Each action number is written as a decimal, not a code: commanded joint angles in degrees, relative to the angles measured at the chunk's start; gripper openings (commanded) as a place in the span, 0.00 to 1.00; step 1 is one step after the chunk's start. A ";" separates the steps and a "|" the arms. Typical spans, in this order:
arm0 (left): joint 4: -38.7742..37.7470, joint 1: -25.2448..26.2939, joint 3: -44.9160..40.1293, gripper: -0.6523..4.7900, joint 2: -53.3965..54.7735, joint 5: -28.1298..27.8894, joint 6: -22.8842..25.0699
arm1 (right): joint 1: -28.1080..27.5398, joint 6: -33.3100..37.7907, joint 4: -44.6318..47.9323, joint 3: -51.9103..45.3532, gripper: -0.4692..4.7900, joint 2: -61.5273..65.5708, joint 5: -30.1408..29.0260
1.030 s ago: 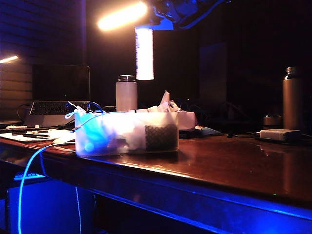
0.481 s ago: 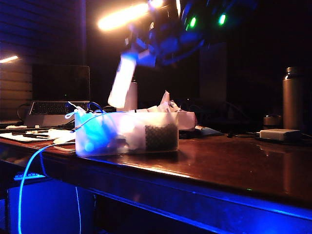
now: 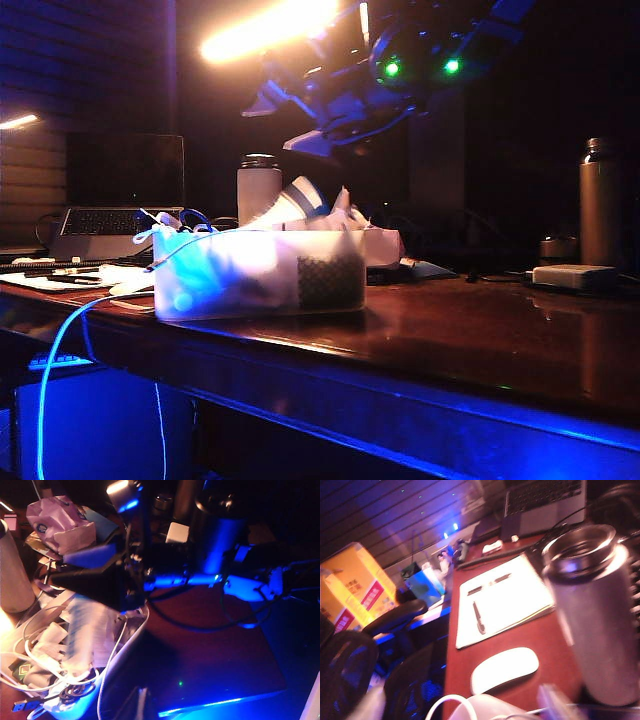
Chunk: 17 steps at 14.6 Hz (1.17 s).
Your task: Pick up the liquid glue and place it into the translucent box.
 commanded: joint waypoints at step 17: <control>2.75 -0.02 0.22 0.11 -0.20 0.35 0.17 | -10.78 -32.70 -61.90 -10.64 0.09 -72.43 19.41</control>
